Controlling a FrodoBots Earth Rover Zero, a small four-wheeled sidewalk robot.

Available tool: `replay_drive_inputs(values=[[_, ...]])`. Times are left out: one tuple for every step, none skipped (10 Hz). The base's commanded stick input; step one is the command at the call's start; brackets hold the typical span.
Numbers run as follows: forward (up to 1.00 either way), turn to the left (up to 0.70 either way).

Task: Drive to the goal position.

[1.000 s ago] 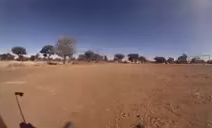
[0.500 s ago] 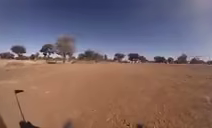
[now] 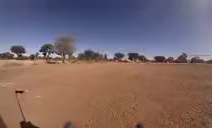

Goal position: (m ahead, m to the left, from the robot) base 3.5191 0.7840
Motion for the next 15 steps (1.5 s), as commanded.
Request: replay_drive_inputs(values=[[0.50, 0.00], [0.50, 0.00], [0.50, 0.00], [0.50, 0.00], [0.50, 0.00], [0.50, 0.00], [0.50, 0.00], [0.50, 0.00], [0.50, 0.00], [0.50, 0.00], [0.50, 0.00], [0.50, 0.00], [0.50, 0.00], [0.50, 0.00], [0.50, 0.00]])
